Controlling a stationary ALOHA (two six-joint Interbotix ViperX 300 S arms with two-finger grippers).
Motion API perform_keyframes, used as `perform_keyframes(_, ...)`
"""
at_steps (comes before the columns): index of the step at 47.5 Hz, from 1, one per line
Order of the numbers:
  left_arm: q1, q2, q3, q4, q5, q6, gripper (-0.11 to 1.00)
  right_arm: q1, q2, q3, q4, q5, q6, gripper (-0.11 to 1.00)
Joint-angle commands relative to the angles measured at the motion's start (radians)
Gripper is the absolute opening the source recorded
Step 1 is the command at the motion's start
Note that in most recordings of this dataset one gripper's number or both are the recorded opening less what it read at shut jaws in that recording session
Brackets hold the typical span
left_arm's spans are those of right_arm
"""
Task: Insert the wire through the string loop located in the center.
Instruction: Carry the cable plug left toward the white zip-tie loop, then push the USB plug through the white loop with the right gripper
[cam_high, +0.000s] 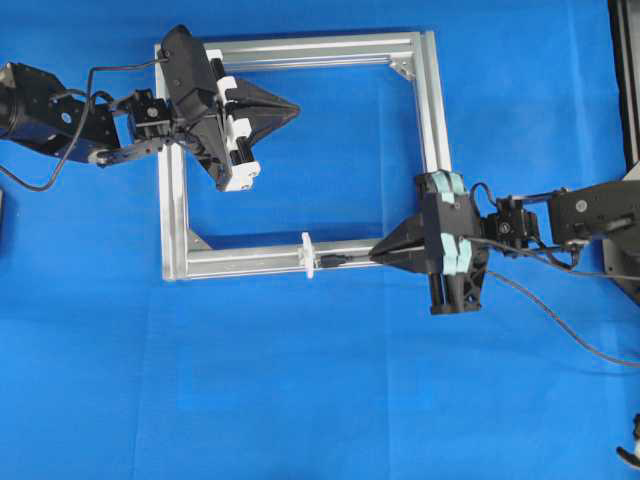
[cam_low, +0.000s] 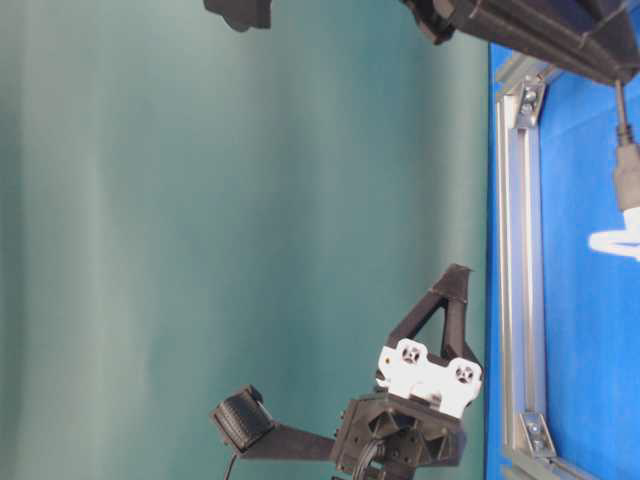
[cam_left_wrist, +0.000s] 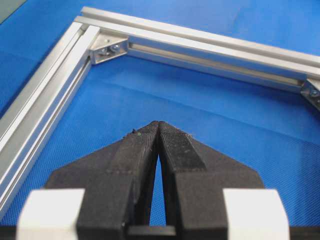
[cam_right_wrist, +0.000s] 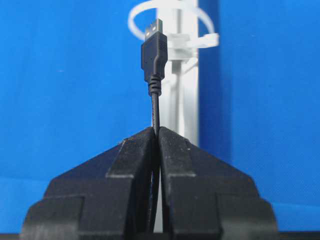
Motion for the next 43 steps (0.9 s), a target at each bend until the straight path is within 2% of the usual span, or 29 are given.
perform_keyframes(1, -0.002, -0.031, -0.006, 0.002, -0.005, 0.000, 0.00, -0.011, -0.017, -0.006, 0.000, -0.015, -0.002, -0.02)
perform_keyframes(43, -0.002, -0.031, -0.009, 0.002, -0.005, 0.000, 0.00, -0.020, -0.005, 0.000, 0.000, -0.035, -0.002, -0.02)
